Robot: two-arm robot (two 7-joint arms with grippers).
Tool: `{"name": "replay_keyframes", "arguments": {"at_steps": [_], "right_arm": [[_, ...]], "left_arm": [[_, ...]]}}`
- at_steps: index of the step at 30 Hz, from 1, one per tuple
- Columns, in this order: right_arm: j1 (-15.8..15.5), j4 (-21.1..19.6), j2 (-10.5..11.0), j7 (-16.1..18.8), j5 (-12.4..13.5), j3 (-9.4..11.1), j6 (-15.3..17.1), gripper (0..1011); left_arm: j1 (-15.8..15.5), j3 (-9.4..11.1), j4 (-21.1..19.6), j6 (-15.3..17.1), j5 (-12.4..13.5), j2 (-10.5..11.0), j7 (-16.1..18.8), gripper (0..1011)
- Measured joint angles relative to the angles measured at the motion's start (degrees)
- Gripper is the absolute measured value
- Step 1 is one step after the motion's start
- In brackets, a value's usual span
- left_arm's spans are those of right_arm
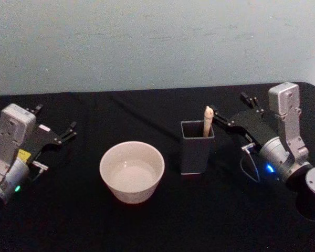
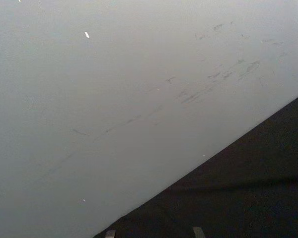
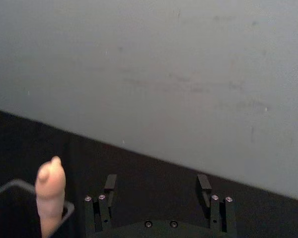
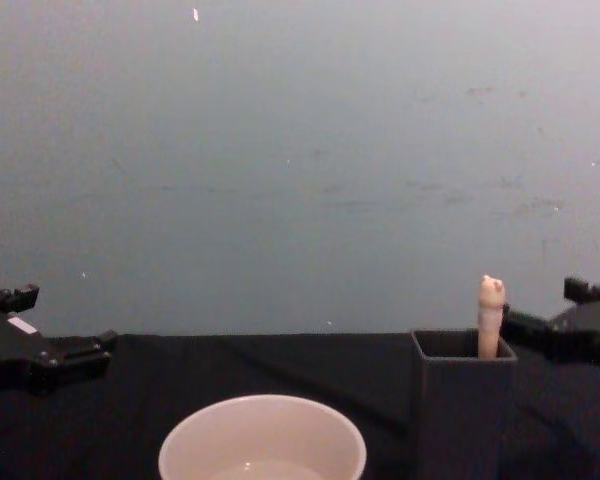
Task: Pick up the stirring spoon with one hand, stir inside the cup, then place it back in its original position.
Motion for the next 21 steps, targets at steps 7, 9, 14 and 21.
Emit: {"name": "replay_keyframes", "arguments": {"at_steps": [7, 9, 14, 21], "right_arm": [[0.4, 1.8, -0.7, -0.4, -1.7, -0.1, 1.3, 1002], [0.4, 1.7, -0.6, -0.5, -1.7, -0.1, 1.3, 1003], [0.4, 1.6, -0.6, -0.5, -1.7, -0.1, 1.3, 1002], [0.3, 1.5, -0.6, -0.5, -1.6, -0.1, 1.2, 1003]], "left_arm": [[0.0, 0.0, 0.0, 0.0, 0.0, 0.0, 0.0, 1001], [0.0, 0.0, 0.0, 0.0, 0.0, 0.0, 0.0, 1001], [0.0, 0.0, 0.0, 0.0, 0.0, 0.0, 0.0, 1001], [0.0, 0.0, 0.0, 0.0, 0.0, 0.0, 0.0, 1001]]}}
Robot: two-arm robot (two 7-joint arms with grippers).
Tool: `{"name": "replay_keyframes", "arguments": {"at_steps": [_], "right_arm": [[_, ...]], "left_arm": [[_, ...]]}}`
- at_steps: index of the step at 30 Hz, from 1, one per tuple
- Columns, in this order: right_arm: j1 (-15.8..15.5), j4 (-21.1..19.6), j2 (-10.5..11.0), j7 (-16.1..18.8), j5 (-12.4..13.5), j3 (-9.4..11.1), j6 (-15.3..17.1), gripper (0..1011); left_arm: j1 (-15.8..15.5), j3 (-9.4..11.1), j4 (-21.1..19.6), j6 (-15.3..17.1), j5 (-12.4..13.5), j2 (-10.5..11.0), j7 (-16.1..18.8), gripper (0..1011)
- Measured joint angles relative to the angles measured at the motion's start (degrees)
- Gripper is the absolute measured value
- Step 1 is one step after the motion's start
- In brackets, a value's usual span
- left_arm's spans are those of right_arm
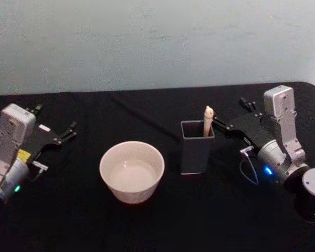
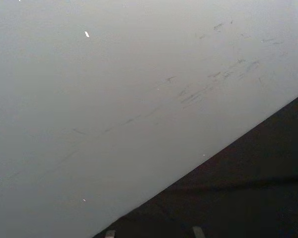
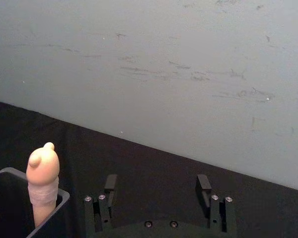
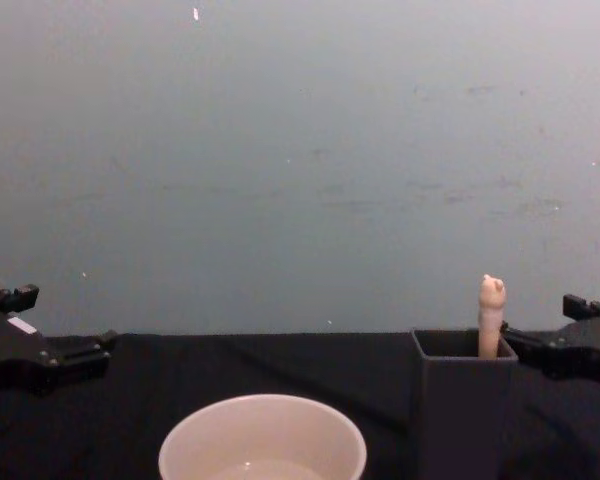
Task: Pick up the stirring spoon with one hand, stir inside the cup, then place it back in its original position.
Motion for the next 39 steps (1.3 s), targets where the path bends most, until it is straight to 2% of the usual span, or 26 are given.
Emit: {"name": "replay_keyframes", "arguments": {"at_steps": [39], "right_arm": [[-0.1, -0.1, 0.0, 0.0, 0.1, 0.0, -0.1, 1003]], "left_arm": [[0.0, 0.0, 0.0, 0.0, 0.0, 0.0, 0.0, 1001]]}}
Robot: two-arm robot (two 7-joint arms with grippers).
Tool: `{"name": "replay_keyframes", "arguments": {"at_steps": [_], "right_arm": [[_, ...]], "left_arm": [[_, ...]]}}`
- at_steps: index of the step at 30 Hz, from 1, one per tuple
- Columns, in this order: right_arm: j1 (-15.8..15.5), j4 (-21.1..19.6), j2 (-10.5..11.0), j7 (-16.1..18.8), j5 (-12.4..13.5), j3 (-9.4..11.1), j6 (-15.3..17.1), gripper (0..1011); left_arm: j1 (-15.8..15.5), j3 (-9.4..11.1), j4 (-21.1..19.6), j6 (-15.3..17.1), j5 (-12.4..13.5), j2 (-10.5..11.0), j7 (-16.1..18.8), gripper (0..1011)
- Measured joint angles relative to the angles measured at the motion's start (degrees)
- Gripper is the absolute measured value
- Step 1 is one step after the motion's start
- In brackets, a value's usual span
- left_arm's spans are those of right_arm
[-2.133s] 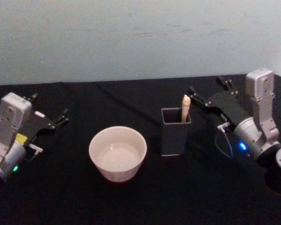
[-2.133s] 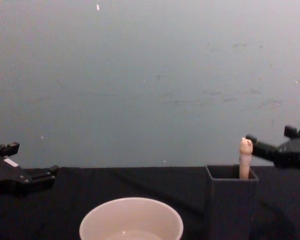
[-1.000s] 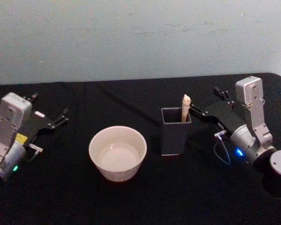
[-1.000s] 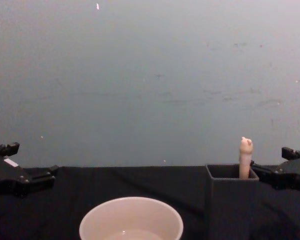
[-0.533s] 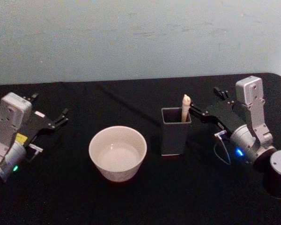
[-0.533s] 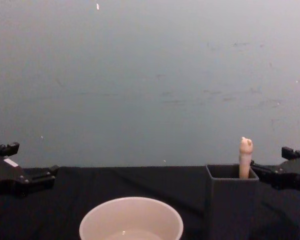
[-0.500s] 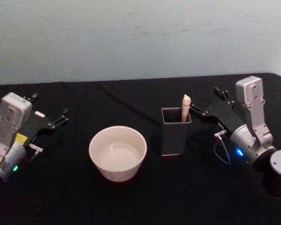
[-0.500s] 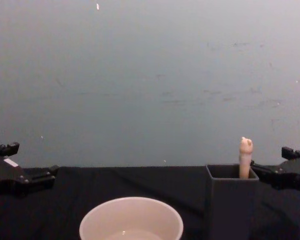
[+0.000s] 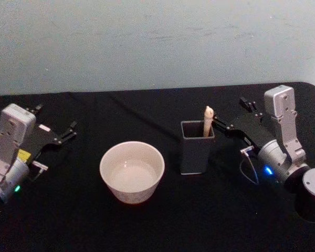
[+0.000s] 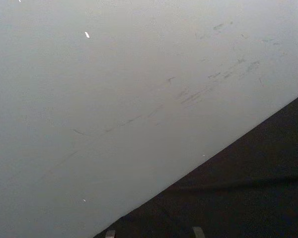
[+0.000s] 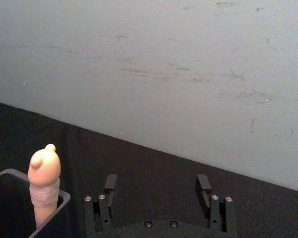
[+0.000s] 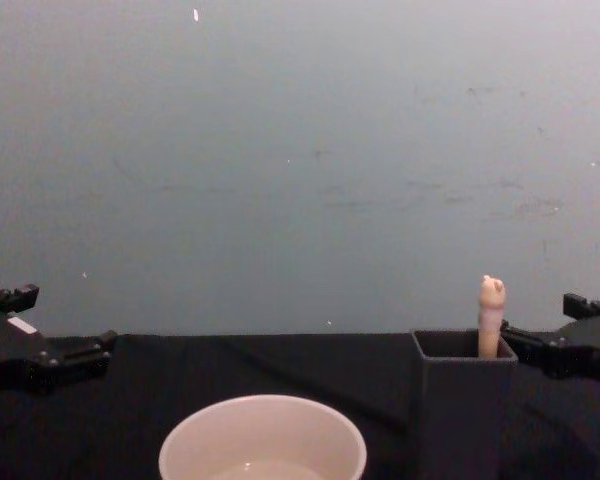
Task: Pick up the stirring spoon with one hand, stir inside the cup, then place it back in its original position.
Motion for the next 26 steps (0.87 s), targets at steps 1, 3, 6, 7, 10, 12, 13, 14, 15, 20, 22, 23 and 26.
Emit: {"name": "replay_keyframes", "arguments": {"at_steps": [1, 3, 6, 7, 10, 12, 13, 14, 15, 20, 22, 23, 26], "right_arm": [[0.0, 0.0, 0.0, 0.0, 0.0, 0.0, 0.0, 1002], [0.0, 0.0, 0.0, 0.0, 0.0, 0.0, 0.0, 1002], [0.0, 0.0, 0.0, 0.0, 0.0, 0.0, 0.0, 1003], [0.0, 0.0, 0.0, 0.0, 0.0, 0.0, 0.0, 1003], [0.0, 0.0, 0.0, 0.0, 0.0, 0.0, 0.0, 1003], [0.0, 0.0, 0.0, 0.0, 0.0, 0.0, 0.0, 1003], [0.0, 0.0, 0.0, 0.0, 0.0, 0.0, 0.0, 1003], [0.0, 0.0, 0.0, 0.0, 0.0, 0.0, 0.0, 1003], [0.0, 0.0, 0.0, 0.0, 0.0, 0.0, 0.0, 1003], [0.0, 0.0, 0.0, 0.0, 0.0, 0.0, 0.0, 1003], [0.0, 0.0, 0.0, 0.0, 0.0, 0.0, 0.0, 1003], [0.0, 0.0, 0.0, 0.0, 0.0, 0.0, 0.0, 1003], [0.0, 0.0, 0.0, 0.0, 0.0, 0.0, 0.0, 1002]], "left_arm": [[0.0, 0.0, 0.0, 0.0, 0.0, 0.0, 0.0, 1001], [0.0, 0.0, 0.0, 0.0, 0.0, 0.0, 0.0, 1001], [0.0, 0.0, 0.0, 0.0, 0.0, 0.0, 0.0, 1001], [0.0, 0.0, 0.0, 0.0, 0.0, 0.0, 0.0, 1001], [0.0, 0.0, 0.0, 0.0, 0.0, 0.0, 0.0, 1001], [0.0, 0.0, 0.0, 0.0, 0.0, 0.0, 0.0, 1001], [0.0, 0.0, 0.0, 0.0, 0.0, 0.0, 0.0, 1002], [0.0, 0.0, 0.0, 0.0, 0.0, 0.0, 0.0, 1001], [0.0, 0.0, 0.0, 0.0, 0.0, 0.0, 0.0, 1001], [0.0, 0.0, 0.0, 0.0, 0.0, 0.0, 0.0, 1001], [0.0, 0.0, 0.0, 0.0, 0.0, 0.0, 0.0, 1001], [0.0, 0.0, 0.0, 0.0, 0.0, 0.0, 0.0, 1001], [0.0, 0.0, 0.0, 0.0, 0.0, 0.0, 0.0, 1001]]}}
